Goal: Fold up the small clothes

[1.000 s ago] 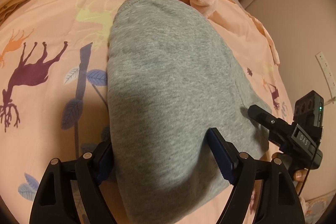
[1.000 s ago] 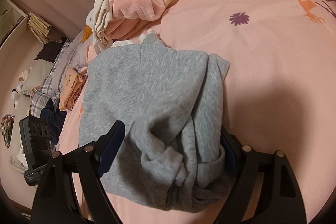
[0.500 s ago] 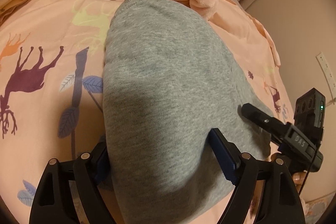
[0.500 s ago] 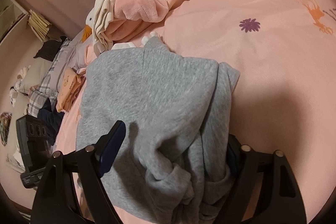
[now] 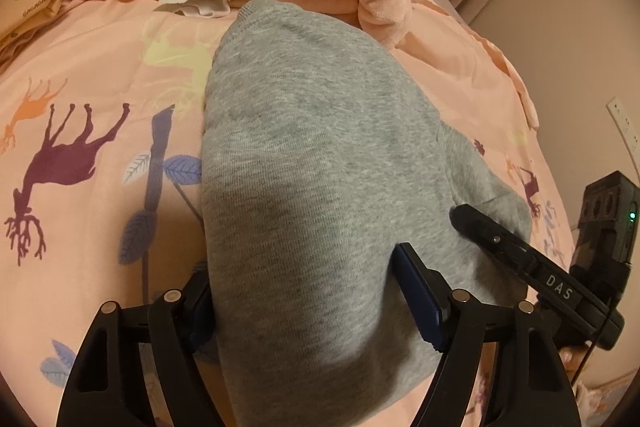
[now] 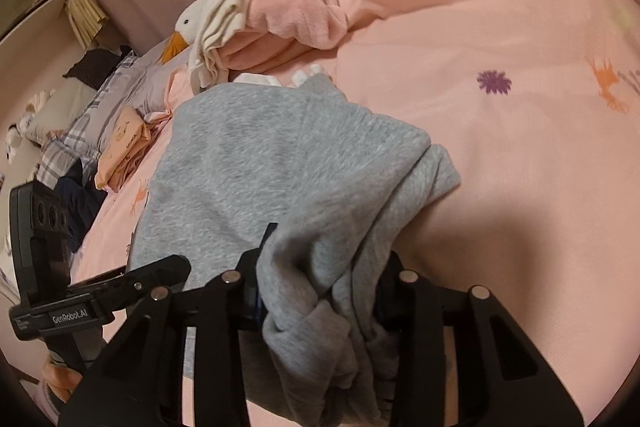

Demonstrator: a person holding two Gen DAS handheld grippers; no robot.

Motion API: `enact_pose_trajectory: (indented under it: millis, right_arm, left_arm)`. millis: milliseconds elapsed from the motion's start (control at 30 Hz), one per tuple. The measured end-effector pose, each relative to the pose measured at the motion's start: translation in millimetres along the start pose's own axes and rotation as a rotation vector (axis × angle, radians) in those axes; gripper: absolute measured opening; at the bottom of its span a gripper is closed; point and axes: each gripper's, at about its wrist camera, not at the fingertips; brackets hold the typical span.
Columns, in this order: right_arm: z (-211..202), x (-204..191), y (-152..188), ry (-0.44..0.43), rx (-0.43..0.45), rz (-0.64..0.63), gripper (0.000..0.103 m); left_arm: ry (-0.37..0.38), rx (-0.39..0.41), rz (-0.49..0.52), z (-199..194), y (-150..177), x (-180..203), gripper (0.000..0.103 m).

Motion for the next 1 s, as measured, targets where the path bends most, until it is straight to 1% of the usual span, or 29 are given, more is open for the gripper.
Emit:
enact_pose_trajectory:
  millis: [167,267,333,700,833,1000]
  right_arm:
    - [-5,-17,2,0.039,0.040,-0.074,0.034]
    - [-5,-31,4,0.083,0.060,-0.135,0.034]
    - [-6,-38,4,0.096,0.070,-0.160,0.034]
    - [-16,-56,8,0.112,0.123,-0.234,0.032]
    - [-19,-62,12,0.104,0.139,-0.255,0.032]
    - [-23,-68,13,0.072,0.155,-0.278,0.031]
  left_arm:
    - [-0.011,0.030,0.018,-7,1,2,0.068]
    - [-0.012,0.038,0.025,-10,2,3,0.066]
    - [-0.017,0.042,0.029,-11,2,3,0.065]
    - [-0.018,0.058,0.044,-15,5,8,0.062]
    - [-0.023,0.064,0.057,-16,5,11,0.062]
    - [-0.022,0.072,0.071,-18,4,15,0.062]
Point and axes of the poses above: each gripper's, at about its wrist camera, not at the fingertips, and z roughly the way its jaws point, x to its right, y to its underside, and after that the axes turned 13 degrees about -x, right-handed
